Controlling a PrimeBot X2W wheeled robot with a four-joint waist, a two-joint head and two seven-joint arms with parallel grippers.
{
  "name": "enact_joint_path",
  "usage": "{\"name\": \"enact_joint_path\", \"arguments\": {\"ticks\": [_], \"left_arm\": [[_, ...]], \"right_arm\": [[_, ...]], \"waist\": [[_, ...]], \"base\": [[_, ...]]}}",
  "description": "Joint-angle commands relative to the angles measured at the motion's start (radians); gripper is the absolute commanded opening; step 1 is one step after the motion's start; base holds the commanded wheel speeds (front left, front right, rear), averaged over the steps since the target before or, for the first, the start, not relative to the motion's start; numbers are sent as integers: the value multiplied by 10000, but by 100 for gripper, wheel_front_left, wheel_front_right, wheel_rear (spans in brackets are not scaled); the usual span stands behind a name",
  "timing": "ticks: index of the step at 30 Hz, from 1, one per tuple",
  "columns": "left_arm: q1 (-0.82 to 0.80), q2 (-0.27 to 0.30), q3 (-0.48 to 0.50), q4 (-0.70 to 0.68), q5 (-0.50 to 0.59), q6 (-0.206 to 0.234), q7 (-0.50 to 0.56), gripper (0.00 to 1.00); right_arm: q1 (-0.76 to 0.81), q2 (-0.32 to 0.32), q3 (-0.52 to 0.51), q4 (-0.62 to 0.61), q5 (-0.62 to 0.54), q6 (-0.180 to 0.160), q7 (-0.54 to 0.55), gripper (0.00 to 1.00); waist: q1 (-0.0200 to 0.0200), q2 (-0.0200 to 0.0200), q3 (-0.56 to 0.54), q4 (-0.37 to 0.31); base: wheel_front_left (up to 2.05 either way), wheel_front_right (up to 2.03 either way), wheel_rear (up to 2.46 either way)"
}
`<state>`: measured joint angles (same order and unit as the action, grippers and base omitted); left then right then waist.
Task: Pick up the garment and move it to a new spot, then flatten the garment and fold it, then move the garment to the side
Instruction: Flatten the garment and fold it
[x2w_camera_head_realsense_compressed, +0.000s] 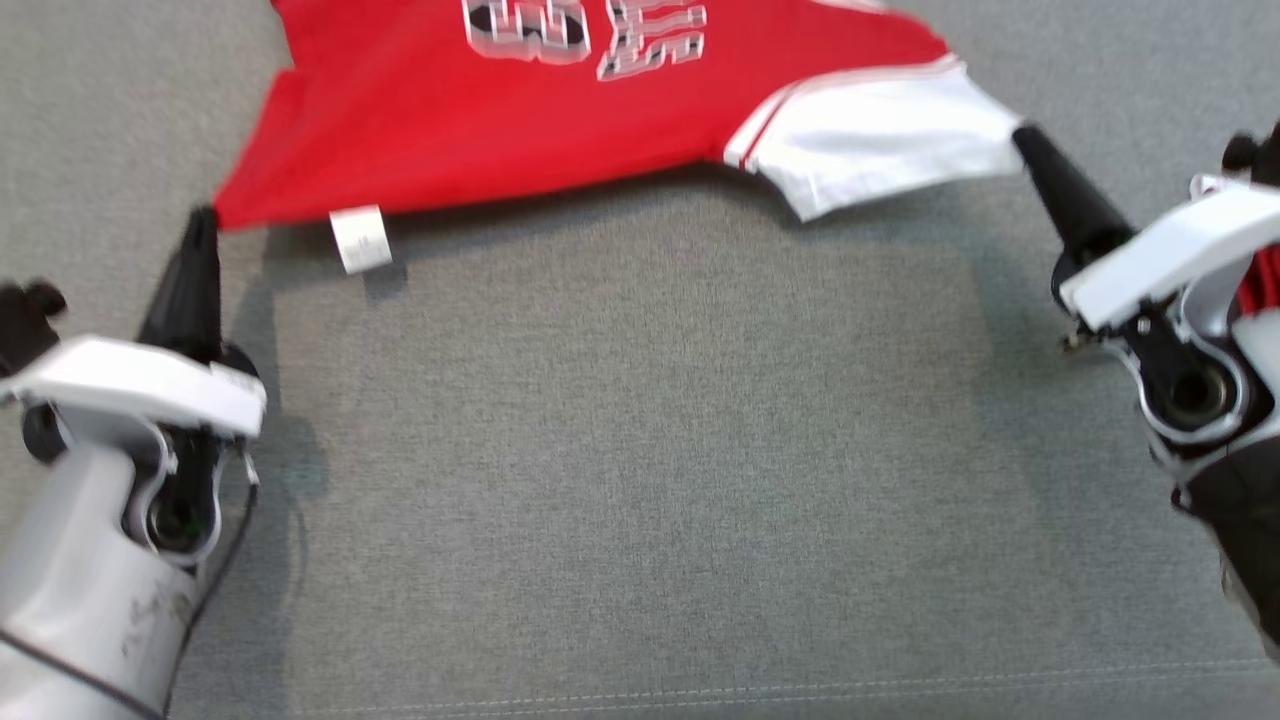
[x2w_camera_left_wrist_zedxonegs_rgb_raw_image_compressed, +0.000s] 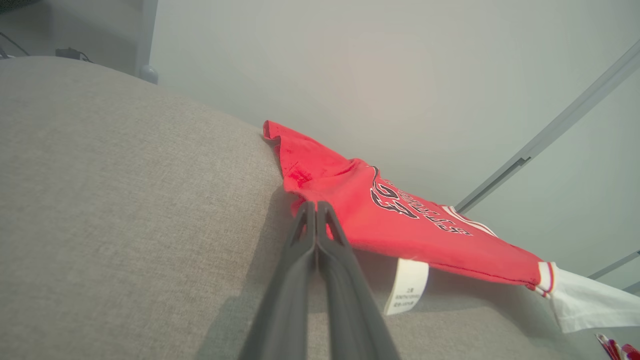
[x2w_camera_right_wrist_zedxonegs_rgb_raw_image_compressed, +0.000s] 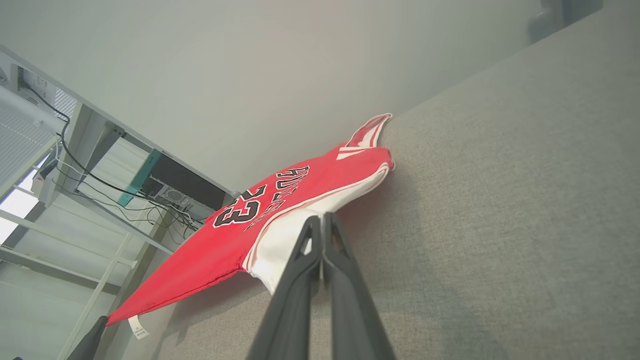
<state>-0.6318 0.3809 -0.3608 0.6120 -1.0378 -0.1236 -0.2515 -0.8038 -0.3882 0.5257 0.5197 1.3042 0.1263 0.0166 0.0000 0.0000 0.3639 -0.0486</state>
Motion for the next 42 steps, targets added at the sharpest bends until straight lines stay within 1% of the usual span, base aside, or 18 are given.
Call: {"name": "enact_joint_path", "arguments": {"ticks": [1, 9, 18, 21, 30, 35, 39, 40, 41, 42], "left_arm": [[391, 297, 688, -239, 294, -70, -101, 0], [1888, -113, 1433, -335, 983, -70, -102, 0], [3308, -657, 2223, -219, 1557, -70, -102, 0], [3703, -820, 2454, -191, 1556, -71, -102, 0], [4421, -879, 2787, -145, 1822, -71, -102, 0], [4596, -990, 2899, 1, 1997, -71, -102, 0], [4622, -1091, 3000, 203, 2181, -71, -103, 0], [4625, -1113, 2994, 281, 2253, -71, -103, 3], [4619, -1125, 3006, 348, 2347, -71, -103, 46], [4612, -1133, 3010, 406, 2469, -71, -103, 100]], "right_arm": [[669, -296, 69, -491, 344, 44, -167, 0], [2164, -614, 404, -1052, 914, 44, -557, 0], [3530, -656, 825, -1386, 1338, 44, -1007, 0], [4025, -725, 883, -1430, 1568, 44, -1060, 0], [4933, -966, 1194, -1819, 1806, 44, -1031, 0], [5310, -1127, 1432, -2048, 1856, 44, -833, 0], [5437, -1177, 1589, -1984, 1747, 44, -816, 0], [5429, -1195, 1640, -1924, 1667, 44, -820, 35], [5404, -1216, 1705, -1878, 1566, 44, -815, 100], [5376, -1231, 1734, -1828, 1485, 44, -847, 100]], "waist": [[0, 0, -675, 78], [0, 0, -1552, -127], [0, 0, -2487, -278], [0, 0, -2773, -258], [0, 0, -3252, -236], [0, 0, -3253, -224], [0, 0, -3154, -249], [0, 0, -3128, -257], [0, 0, -3099, -263], [0, 0, -3067, -268]], "base": [[0, 0, 0], [0, 0, 0], [0, 0, 0], [0, 0, 0], [0, 0, 0], [0, 0, 0], [0, 0, 0], [0, 0, 0], [0, 0, 0], [0, 0, 0]]}}
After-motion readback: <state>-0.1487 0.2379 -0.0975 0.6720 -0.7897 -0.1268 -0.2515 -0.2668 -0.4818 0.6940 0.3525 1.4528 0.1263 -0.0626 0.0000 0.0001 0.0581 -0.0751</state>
